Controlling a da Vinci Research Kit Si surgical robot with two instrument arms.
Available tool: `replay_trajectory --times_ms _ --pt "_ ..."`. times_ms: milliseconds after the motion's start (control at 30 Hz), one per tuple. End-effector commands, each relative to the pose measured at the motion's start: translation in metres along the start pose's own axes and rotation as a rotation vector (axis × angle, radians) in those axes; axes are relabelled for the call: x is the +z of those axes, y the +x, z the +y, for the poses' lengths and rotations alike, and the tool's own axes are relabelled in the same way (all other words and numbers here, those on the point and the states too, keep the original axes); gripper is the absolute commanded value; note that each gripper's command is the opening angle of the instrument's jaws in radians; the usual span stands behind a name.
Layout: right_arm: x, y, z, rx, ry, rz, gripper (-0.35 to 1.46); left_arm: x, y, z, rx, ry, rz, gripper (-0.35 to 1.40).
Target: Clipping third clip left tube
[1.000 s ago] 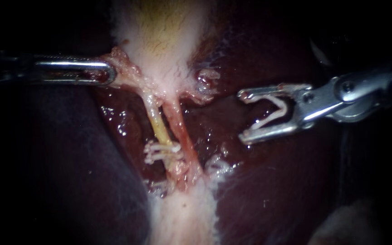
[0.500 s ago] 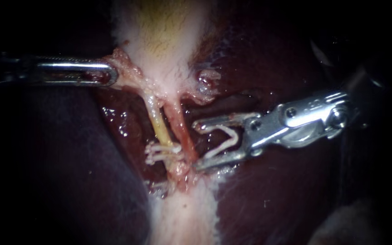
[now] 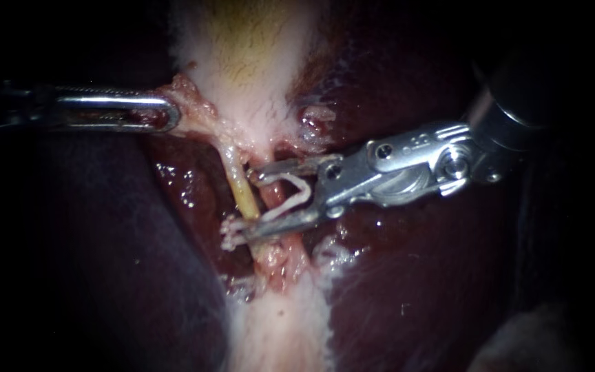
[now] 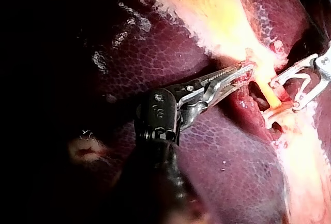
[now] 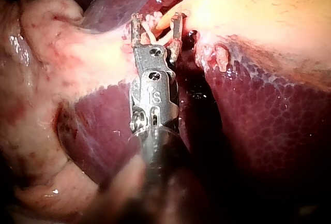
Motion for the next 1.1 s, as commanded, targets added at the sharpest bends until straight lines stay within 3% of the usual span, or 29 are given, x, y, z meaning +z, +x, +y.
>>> replay_trajectory --times_ms 33,300,700,1100 --pt "0.0000 -0.0002 0.0002 -0.001 -0.001 -0.001 0.49 0.0000 0.0000 0.0001 0.000 0.000 0.000 -0.35" --pt "0.0012 -0.0012 0.0016 0.019 -0.007 -0.002 0.49 0.0001 0.0001 0.0006 0.000 -0.004 -0.001 -0.35" --pt "0.0024 -0.0010 0.0032 0.082 -0.016 0.001 0.49 0.0003 0.0001 0.0011 -0.001 -0.007 -0.002 -0.35" --pt "0.0041 0.0000 0.0044 0.189 -0.003 0.157 0.48 0.0004 0.0001 0.0011 0.000 -0.007 -0.002 -0.35"
